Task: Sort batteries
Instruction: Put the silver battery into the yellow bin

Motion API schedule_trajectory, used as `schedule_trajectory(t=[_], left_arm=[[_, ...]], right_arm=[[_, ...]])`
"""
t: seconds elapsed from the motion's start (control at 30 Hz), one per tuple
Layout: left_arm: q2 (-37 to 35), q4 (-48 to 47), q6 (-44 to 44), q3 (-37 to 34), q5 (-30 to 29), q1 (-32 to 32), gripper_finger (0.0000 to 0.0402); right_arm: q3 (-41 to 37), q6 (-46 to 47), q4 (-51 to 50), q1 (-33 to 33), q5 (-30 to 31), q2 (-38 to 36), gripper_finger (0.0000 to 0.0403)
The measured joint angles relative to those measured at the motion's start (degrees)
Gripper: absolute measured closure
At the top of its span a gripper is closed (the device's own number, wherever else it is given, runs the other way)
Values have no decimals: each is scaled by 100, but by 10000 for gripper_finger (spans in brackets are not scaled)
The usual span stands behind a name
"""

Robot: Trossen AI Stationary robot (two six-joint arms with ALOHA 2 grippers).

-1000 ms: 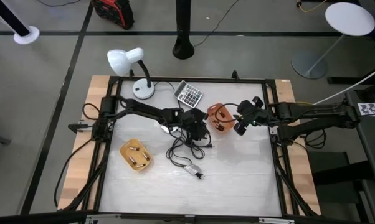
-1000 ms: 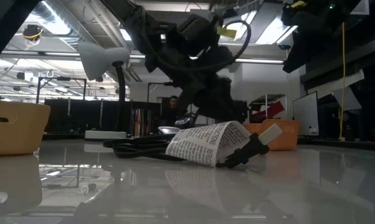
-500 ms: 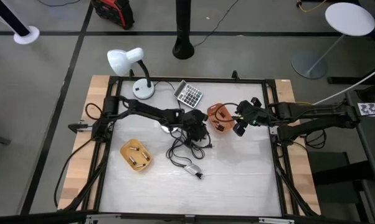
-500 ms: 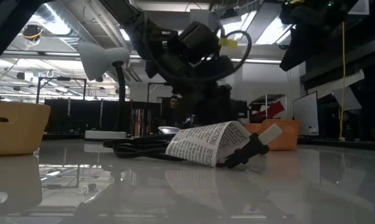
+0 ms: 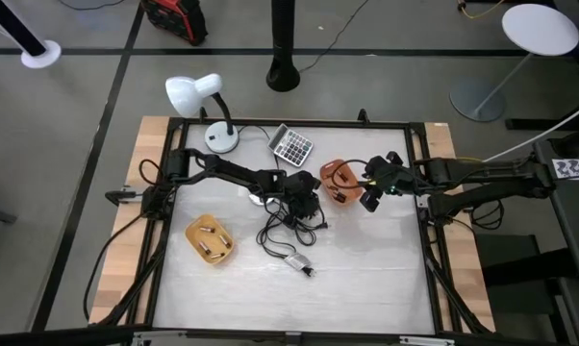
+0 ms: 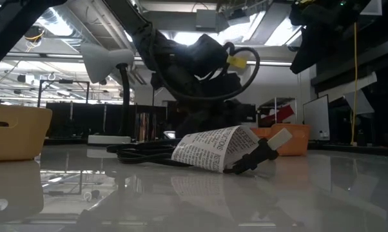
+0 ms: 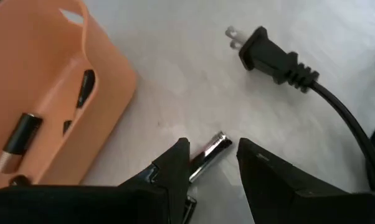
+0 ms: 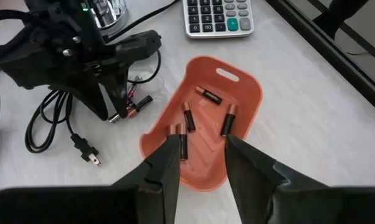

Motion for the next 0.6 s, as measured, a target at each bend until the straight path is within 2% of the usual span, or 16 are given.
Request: schedule_trajectory(t=[0.2, 0.6], left_arm=[[-25, -432, -19, 22, 24, 38, 274], [-62, -713, -340, 65, -68, -134, 274]], right_arm=[[1, 0, -2, 0, 0, -2, 283], [0, 0, -4, -2, 0, -2, 283]])
